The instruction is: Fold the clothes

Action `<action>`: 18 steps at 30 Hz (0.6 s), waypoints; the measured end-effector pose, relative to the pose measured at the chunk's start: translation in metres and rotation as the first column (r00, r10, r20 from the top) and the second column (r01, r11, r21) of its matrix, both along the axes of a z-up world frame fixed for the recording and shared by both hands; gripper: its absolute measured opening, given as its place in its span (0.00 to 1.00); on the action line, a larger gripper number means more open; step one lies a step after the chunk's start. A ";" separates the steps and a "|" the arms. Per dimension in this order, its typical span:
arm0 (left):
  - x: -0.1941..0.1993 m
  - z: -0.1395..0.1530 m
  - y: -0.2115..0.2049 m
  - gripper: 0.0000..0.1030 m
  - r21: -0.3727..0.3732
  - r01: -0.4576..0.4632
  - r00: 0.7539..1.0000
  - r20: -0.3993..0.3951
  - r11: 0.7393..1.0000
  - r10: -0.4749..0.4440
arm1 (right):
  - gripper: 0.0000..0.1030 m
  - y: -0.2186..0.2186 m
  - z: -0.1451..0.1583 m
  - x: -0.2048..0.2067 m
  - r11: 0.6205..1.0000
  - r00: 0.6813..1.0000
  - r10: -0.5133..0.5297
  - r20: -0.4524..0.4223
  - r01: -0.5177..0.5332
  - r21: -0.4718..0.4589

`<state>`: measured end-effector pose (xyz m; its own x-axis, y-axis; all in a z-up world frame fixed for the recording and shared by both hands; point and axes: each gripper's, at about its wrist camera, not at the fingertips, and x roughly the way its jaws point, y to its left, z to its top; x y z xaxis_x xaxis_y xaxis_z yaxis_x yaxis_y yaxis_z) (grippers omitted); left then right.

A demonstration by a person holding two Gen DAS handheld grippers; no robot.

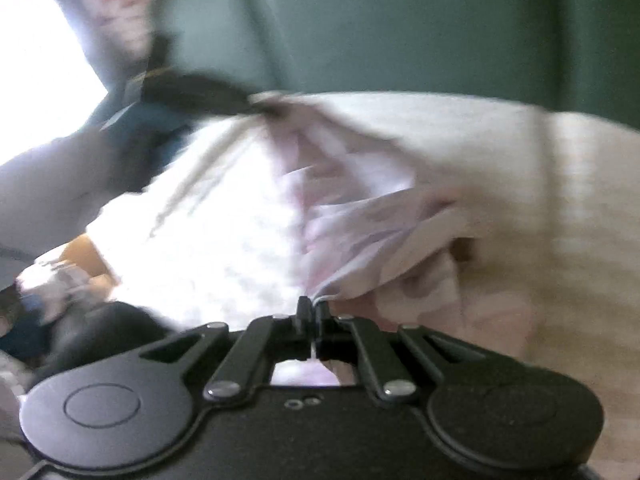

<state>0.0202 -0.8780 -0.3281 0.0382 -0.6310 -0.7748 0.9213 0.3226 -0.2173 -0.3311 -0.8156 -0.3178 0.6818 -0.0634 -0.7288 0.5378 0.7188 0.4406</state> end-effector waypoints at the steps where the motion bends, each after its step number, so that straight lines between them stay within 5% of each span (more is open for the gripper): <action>1: 0.006 0.001 0.003 0.06 0.005 -0.009 1.000 0.010 1.000 0.009 | 0.75 0.006 -0.007 0.017 0.999 0.999 0.040 0.004 -0.040 0.014; 6: 0.038 -0.013 0.030 0.06 0.054 -0.078 0.996 0.047 0.996 0.075 | 0.77 0.029 -0.037 0.093 0.977 0.978 0.206 0.017 -0.207 0.056; 9: 0.054 -0.039 0.049 0.05 0.115 -0.127 0.992 0.036 0.985 0.124 | 1.00 0.036 -0.052 0.123 0.960 0.959 0.279 -0.041 -0.277 0.043; 10: 0.057 -0.049 0.055 0.05 0.135 -0.136 0.991 0.031 0.981 0.133 | 1.00 0.036 -0.055 0.128 0.955 0.953 0.295 -0.062 -0.294 0.033; 18: 0.058 -0.088 0.073 0.05 0.160 -0.160 0.985 -0.037 0.974 0.168 | 1.00 -0.009 -0.010 0.081 0.978 0.981 0.145 -0.128 -0.162 -0.132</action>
